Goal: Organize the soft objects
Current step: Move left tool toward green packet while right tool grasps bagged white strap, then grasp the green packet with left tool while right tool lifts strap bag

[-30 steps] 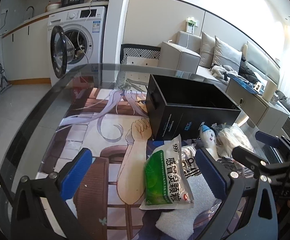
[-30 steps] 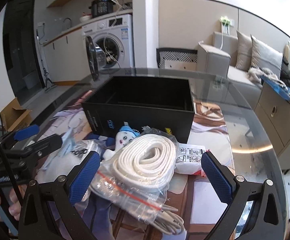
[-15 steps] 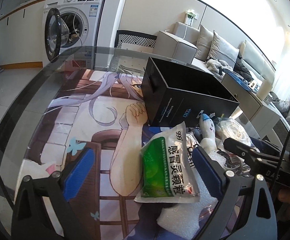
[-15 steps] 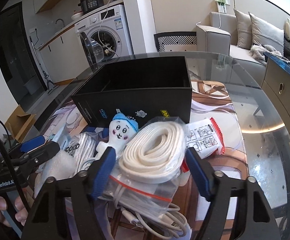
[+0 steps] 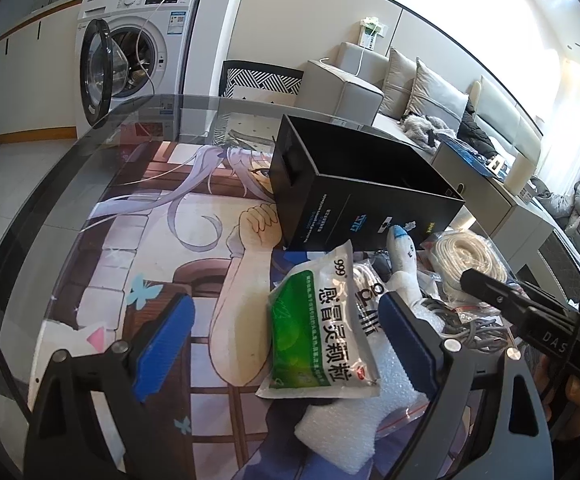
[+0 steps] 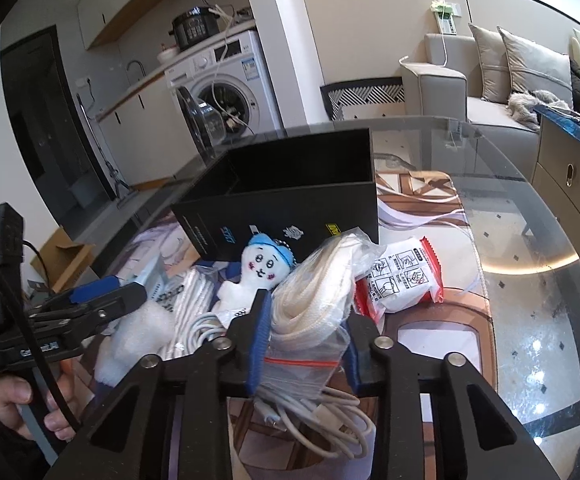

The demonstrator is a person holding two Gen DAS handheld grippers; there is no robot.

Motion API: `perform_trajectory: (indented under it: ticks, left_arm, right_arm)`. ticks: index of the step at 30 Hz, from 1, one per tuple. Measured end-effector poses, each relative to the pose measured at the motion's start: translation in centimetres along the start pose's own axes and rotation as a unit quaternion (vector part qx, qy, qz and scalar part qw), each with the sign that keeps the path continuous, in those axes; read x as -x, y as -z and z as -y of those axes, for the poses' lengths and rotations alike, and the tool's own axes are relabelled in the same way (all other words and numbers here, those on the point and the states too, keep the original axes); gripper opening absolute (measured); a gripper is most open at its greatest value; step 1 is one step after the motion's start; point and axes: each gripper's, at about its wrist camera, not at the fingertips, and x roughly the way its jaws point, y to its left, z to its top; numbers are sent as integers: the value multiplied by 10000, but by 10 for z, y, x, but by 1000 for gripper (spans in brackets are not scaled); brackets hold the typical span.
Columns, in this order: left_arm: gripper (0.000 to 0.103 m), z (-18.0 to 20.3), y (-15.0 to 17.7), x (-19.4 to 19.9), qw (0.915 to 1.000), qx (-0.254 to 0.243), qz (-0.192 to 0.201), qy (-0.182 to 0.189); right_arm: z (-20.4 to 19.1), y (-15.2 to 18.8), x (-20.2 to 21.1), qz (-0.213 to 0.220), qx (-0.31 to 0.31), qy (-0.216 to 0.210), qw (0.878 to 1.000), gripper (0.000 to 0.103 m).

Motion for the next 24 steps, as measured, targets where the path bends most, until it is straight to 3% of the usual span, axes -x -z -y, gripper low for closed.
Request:
perform_trajectory:
  ticks: [6,12,24]
  left_arm:
    - [88,0,-1,2,9999,-58,7,104]
    - [71,-7,-1,4,9997,97,-10,222]
    - [70,-11,6,-15,9980,272,-490,305]
  right_arm:
    - [-5,1,22,327,132,-31,9994,20]
    - [-9,-1,34,494,232,-82,9985,16]
    - [-10,-1,26,322,425,-58,9986,16]
